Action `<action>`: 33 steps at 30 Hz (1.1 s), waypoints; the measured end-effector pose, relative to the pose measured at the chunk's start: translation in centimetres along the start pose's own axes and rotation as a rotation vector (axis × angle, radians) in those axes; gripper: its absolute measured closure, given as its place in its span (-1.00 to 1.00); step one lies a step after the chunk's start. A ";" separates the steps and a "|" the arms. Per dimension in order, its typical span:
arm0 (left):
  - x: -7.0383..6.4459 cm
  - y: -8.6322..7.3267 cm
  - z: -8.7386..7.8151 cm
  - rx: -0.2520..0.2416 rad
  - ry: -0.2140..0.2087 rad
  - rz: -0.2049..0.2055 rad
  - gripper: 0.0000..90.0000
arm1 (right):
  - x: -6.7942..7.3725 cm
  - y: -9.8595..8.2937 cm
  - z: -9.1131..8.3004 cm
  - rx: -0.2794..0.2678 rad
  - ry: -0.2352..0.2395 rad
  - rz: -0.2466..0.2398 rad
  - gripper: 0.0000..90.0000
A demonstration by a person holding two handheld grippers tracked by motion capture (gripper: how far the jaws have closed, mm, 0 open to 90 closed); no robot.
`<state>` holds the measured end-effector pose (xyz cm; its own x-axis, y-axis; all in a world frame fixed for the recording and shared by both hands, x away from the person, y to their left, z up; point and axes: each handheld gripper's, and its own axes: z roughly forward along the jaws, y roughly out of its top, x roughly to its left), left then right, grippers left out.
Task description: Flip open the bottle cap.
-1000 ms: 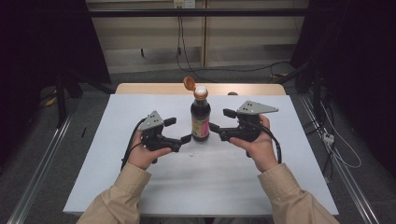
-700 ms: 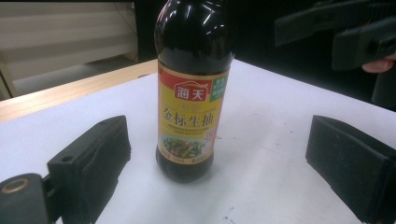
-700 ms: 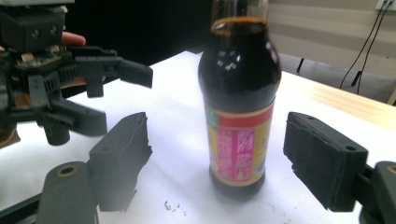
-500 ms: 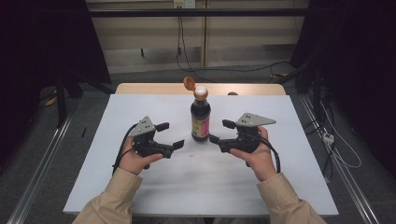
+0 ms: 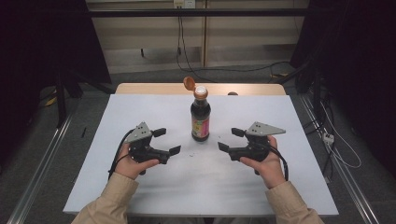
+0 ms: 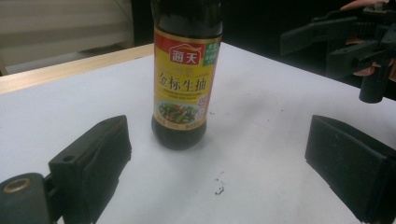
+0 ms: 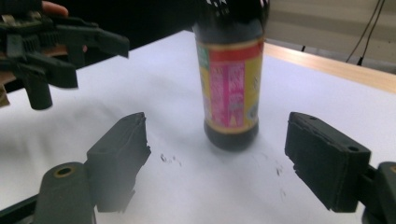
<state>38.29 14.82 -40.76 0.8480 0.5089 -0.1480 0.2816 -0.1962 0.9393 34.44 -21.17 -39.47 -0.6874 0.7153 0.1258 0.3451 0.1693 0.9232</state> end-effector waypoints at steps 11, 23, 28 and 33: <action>0.2 -0.7 -1.2 0.009 0.015 0.001 -0.85 | -0.5 -2.3 -1.4 0.006 -0.007 0.032 -0.57; 0.5 -1.7 -2.9 0.029 0.037 0.004 -0.82 | -0.9 -4.2 -2.8 0.026 -0.014 0.039 -0.63; 0.6 -1.9 -3.5 0.030 0.047 0.005 -0.82 | -1.1 -4.7 -3.5 0.023 -0.028 0.040 -0.64; 0.7 -2.2 -3.9 0.036 0.051 0.005 -0.82 | -1.2 -5.0 -3.9 0.020 -0.035 0.038 -0.65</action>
<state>36.54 18.85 -41.70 0.8255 0.5500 -0.1263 0.2941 -0.2283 0.9281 31.03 -25.54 -42.82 -0.6507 0.7449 0.1473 0.3837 0.1552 0.9103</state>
